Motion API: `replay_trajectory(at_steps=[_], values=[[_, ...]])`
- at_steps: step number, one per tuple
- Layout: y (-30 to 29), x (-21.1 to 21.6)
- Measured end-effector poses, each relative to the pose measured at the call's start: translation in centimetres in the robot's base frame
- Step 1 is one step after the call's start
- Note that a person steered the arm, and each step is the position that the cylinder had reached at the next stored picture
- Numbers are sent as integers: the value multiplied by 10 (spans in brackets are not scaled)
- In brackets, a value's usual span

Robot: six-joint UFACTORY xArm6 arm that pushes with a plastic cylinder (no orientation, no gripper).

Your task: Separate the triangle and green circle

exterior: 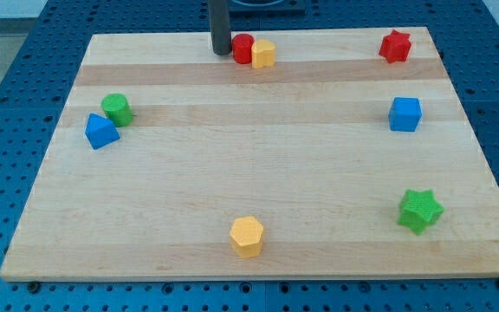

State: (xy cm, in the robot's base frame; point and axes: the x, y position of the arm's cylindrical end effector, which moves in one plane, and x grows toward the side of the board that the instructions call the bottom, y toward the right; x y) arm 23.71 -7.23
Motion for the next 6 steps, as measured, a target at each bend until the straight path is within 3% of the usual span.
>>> replay_trajectory(at_steps=[2, 4, 5, 6], values=[[-94, 17], [-209, 70], [-232, 77], [-229, 132]])
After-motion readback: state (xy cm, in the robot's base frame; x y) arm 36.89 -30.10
